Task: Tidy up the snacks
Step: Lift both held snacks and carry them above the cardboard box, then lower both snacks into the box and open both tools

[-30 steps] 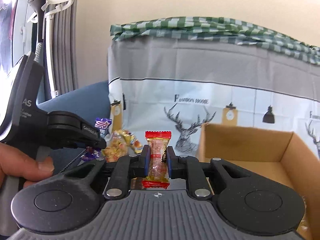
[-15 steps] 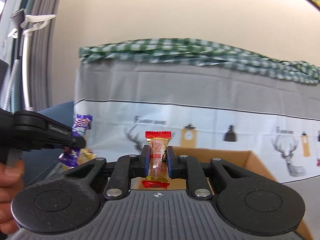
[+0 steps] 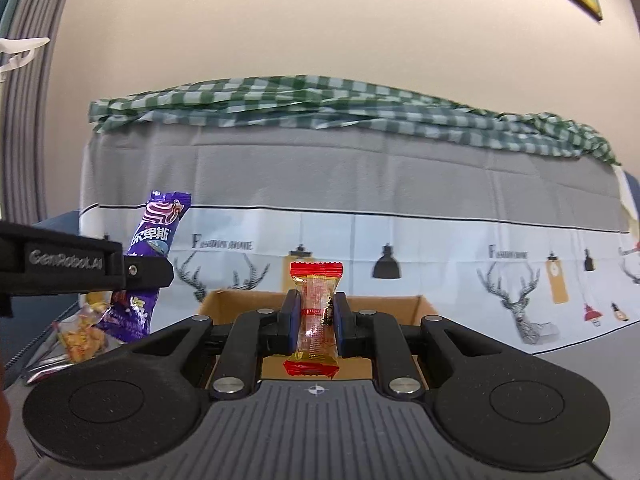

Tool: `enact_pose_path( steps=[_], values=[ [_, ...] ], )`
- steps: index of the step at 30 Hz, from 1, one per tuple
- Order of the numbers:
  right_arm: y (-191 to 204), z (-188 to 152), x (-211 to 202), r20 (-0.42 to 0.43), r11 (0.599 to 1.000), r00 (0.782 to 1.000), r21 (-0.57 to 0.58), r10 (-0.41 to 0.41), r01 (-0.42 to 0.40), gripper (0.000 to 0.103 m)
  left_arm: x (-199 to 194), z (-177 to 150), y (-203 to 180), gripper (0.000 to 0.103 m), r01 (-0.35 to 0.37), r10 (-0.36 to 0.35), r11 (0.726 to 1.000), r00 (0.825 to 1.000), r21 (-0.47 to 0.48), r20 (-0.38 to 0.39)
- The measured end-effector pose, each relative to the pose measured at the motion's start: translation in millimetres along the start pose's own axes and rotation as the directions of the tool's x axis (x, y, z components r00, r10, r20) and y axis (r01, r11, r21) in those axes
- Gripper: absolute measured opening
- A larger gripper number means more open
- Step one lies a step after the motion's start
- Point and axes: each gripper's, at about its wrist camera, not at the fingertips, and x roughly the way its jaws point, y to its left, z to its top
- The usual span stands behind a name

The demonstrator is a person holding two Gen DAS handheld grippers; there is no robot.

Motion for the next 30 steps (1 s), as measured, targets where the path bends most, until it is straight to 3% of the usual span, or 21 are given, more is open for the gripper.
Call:
enact_pose_path(
  steps=[10,30],
  values=[
    [-19,-3,4,-0.006,0.997,0.997,0.010,-0.080,0.080,0.018,0,-12,-16,0.016,0.051,-0.051,0.998,0.999,0.036,-0.009],
    [-20,-3,4,-0.001,0.995,0.995,0.010,-0.099,0.099,0.018,3,-15,-20,0.016,0.085,-0.085,0.995,0.996,0.055,-0.012]
  ],
)
